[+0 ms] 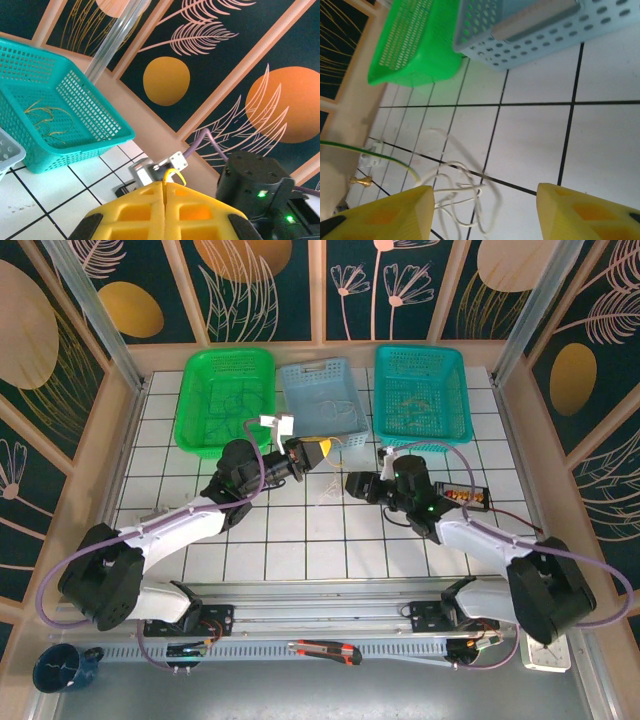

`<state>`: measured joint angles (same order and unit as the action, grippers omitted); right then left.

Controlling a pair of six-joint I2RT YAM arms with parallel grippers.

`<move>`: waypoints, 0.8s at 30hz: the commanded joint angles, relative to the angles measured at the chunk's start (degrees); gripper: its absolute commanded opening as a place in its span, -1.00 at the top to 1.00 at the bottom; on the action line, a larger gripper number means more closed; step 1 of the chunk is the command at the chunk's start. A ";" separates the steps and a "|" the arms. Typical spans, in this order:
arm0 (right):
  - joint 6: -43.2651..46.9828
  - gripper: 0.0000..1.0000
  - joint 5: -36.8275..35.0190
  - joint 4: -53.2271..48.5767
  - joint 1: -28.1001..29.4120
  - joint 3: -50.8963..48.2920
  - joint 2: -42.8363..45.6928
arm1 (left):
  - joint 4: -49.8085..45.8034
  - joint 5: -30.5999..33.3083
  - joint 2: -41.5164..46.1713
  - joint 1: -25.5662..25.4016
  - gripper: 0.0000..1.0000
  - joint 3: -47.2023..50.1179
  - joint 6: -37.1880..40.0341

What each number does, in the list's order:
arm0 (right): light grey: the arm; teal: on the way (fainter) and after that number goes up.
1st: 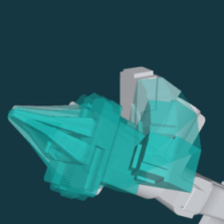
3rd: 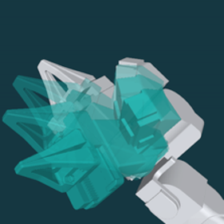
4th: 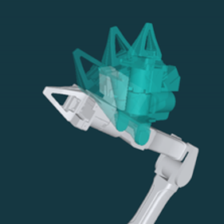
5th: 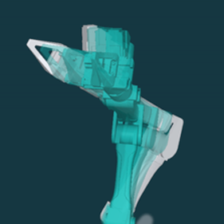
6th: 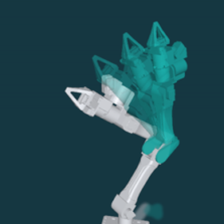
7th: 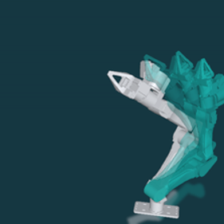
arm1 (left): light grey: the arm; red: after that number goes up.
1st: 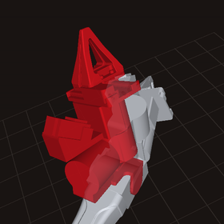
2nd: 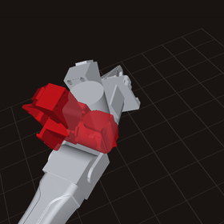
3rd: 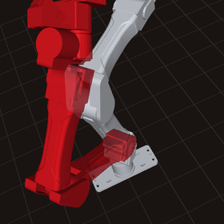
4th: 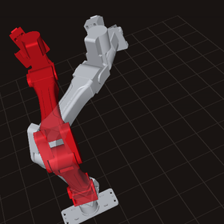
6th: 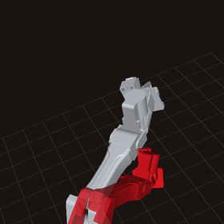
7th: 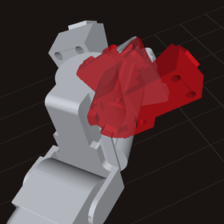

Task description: Untangle the cables

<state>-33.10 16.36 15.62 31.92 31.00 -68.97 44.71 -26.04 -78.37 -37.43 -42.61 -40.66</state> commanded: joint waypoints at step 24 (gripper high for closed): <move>4.19 -0.19 -3.08 18.94 4.95 5.03 -10.22 | 4.75 -0.12 -0.28 -0.27 1.00 -2.21 -3.97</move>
<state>-29.21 14.37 28.25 35.88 34.24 -76.47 45.45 -26.06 -78.43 -37.43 -42.87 -43.22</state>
